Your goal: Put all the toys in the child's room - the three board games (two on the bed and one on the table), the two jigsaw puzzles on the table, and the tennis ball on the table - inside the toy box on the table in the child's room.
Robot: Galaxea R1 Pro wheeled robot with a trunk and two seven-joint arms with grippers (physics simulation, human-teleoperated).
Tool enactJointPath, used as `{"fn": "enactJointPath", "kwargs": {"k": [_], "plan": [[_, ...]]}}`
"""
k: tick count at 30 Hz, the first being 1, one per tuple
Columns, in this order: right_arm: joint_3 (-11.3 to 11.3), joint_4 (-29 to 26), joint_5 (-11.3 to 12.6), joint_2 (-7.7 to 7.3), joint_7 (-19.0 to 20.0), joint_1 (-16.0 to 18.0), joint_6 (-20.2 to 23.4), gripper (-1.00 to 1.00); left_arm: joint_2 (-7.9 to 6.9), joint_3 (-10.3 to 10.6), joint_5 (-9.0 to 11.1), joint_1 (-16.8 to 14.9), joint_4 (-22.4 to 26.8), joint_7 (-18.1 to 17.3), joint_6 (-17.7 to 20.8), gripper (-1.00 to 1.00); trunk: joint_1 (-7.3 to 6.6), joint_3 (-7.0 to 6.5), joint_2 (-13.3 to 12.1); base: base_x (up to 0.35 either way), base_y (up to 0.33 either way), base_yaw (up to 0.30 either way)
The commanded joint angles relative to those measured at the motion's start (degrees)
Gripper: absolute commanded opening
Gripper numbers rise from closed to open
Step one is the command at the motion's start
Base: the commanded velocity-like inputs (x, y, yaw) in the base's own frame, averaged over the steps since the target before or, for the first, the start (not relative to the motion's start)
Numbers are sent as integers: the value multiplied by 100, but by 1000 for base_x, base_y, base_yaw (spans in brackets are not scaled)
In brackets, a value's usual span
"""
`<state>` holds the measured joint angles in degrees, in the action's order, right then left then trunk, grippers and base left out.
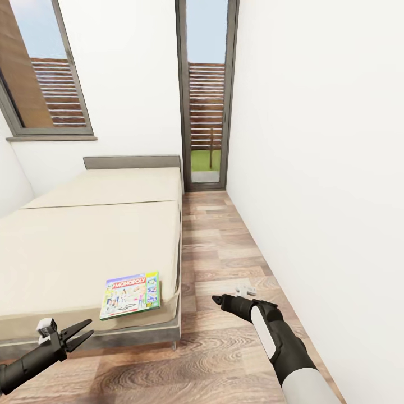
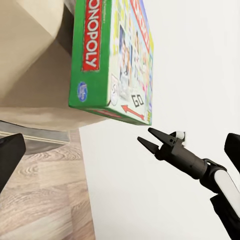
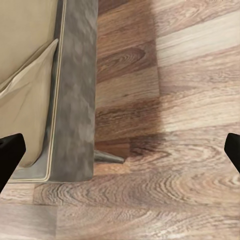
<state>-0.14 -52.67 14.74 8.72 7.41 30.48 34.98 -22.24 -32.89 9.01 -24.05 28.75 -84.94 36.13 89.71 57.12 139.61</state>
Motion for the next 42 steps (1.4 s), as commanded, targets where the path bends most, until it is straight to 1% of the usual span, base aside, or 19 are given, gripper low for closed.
{"fn": "enactJointPath", "kwargs": {"k": [1,38,42], "plan": [[-6,-6,2,0,8,2,26,100,0,-7,-5,-3,-1,-22,60,100,-1,5,2,10,1,0],[-4,-6,2,1,13,2,26,100,-9,-15,-5,-3,-1,-49,61,100,-1,5,2,1,0,0],[-4,-6,2,3,13,2,26,100,-9,-15,-5,-3,-1,-49,60,100,87,77,163,0,0,0]]}}
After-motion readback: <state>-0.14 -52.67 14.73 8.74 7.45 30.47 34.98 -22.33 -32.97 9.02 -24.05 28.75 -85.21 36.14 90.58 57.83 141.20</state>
